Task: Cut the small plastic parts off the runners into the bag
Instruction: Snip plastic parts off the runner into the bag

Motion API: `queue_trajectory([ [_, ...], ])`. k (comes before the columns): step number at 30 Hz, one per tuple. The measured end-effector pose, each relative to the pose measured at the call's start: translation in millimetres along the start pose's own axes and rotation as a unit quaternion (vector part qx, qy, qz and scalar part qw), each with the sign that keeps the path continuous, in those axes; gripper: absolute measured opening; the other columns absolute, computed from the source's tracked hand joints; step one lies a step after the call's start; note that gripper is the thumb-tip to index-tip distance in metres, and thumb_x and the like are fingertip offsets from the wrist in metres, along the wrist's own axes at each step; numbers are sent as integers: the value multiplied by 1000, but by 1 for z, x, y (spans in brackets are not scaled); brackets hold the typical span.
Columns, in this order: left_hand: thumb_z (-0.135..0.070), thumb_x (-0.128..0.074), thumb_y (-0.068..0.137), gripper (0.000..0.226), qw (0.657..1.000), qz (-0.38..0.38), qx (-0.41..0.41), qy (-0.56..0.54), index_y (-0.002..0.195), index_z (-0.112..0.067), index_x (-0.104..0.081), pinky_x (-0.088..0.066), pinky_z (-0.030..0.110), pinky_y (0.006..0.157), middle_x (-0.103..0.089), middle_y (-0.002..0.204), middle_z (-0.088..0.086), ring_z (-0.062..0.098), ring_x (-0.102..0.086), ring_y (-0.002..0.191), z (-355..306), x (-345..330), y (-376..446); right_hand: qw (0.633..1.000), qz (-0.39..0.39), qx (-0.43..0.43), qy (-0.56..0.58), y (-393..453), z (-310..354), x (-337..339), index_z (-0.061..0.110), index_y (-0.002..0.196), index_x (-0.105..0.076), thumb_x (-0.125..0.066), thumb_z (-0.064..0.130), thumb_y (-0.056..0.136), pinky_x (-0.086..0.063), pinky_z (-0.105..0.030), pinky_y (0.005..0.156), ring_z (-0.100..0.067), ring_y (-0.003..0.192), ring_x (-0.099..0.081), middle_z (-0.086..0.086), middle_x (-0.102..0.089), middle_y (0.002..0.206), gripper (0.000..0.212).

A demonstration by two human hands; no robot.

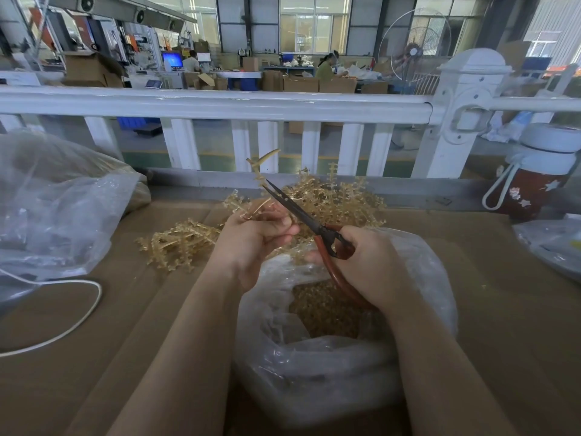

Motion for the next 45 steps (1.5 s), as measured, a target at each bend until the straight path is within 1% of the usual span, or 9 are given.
queue_trajectory([
  [5,0,-60,87,8,999,29,2,32,90,-2,-67,-56,27,68,-73,81,8,21,-73,77,-2,-3,-1,1000,-15,8,-1,0,0,2,47,73,-59,-44,104,52,-40,-16,51,8,72,-61,34,-64,77,63],
  [8,-16,-59,92,20,999,36,4,10,78,-14,-73,-55,29,73,-72,84,5,19,-71,79,-4,-1,-2,1000,-16,7,2,0,0,2,49,74,-59,-44,104,52,-40,-17,53,10,73,-60,35,-64,78,62],
  [11,-25,-68,83,12,1000,20,-6,-2,79,-15,-74,-57,26,69,-73,80,4,15,-70,72,-6,3,-3,1000,-11,5,9,0,-1,2,45,73,-60,-47,103,51,-39,-15,52,7,71,-61,32,-65,77,63],
  [16,-22,-71,76,15,1000,24,-9,-5,84,-10,-71,-55,22,66,-72,74,3,12,-69,68,-6,3,-3,1000,5,3,19,0,-1,2,39,74,-61,-51,102,49,-39,-17,52,4,67,-61,26,-65,74,69],
  [22,-21,-72,74,10,1000,9,-7,-7,65,-19,-77,-55,19,63,-73,70,1,10,-70,66,-6,2,-4,998,-34,35,-46,-2,6,7,49,80,-52,-42,102,56,-33,-11,53,15,87,-54,44,-54,92,59],
  [33,-13,-71,86,6,996,-50,70,-36,81,-12,-75,-51,18,57,-73,75,1,8,-61,60,13,4,1,999,-33,20,-16,0,5,4,48,75,-55,-50,99,58,-38,-9,49,15,78,-58,43,-60,81,55],
  [38,-15,-78,76,19,995,-1,92,26,93,-7,-74,-52,19,61,-75,80,5,9,-63,63,20,-9,-1,993,-44,-31,105,3,-6,1,28,75,-71,-76,69,69,-51,-27,54,-4,59,-65,15,-71,68,41],
  [41,-13,-80,69,23,995,5,99,22,89,-6,-73,-52,17,56,-74,75,5,8,-65,61,23,-13,-3,987,-40,-48,146,6,-8,1,27,73,-72,-83,36,82,-48,-21,50,-3,53,-64,10,-71,65,16],
  [45,-14,-80,72,19,994,16,97,40,89,-10,-73,-52,20,60,-73,78,5,11,-63,64,24,-14,-2,982,-17,-64,179,7,-9,-1,20,74,-73,-79,19,84,-47,-23,48,-7,49,-61,3,-70,61,12],
])
Point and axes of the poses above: each hand's wrist, its own y-axis towards the middle knuckle, its own x-axis out of the back of the hand, z = x × y, the point moved 6 cm from there along y, towards the middle knuckle
